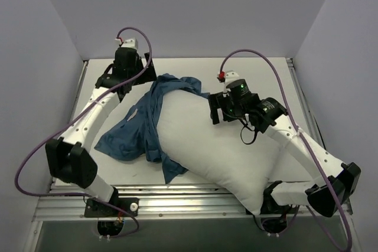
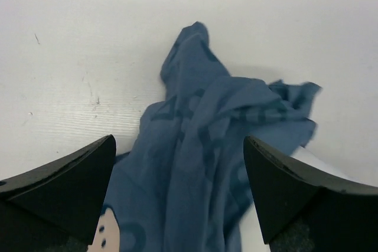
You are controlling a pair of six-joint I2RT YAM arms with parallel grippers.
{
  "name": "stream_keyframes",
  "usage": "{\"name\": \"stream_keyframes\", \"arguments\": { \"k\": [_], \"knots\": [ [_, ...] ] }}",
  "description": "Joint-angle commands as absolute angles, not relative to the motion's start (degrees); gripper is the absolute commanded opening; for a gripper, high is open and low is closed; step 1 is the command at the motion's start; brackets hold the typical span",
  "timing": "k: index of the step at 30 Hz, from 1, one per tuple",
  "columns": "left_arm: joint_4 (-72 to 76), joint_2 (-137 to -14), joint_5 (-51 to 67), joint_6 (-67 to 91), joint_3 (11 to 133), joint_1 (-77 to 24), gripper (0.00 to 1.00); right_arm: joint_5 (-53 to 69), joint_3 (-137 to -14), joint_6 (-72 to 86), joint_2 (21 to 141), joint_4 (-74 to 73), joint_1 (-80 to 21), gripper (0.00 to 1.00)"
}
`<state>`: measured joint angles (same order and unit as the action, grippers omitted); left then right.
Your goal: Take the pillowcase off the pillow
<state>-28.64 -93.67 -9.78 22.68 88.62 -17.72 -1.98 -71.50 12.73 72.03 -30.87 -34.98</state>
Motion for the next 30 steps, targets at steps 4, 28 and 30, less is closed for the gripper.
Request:
{"name": "stream_keyframes", "arguments": {
  "k": [4, 28, 30],
  "knots": [
    [-31.28, -75.51, -15.55, 26.19, 77.80, -20.74, 0.97, -10.28, -76.20, 6.52, 73.39, -26.20, -45.87, 0.87],
    [-20.48, -65.92, -1.21, 31.64, 48.52, -21.97, 0.63, -19.25, -67.06, 2.98, 95.53, -16.17, -61.00, 0.77],
    [-20.04, -66.70, -2.45, 32.34, 48.60, -21.62, 0.37, -20.12, -67.15, 3.86, 96.32, -17.31, -60.65, 0.29]
  ]
}}
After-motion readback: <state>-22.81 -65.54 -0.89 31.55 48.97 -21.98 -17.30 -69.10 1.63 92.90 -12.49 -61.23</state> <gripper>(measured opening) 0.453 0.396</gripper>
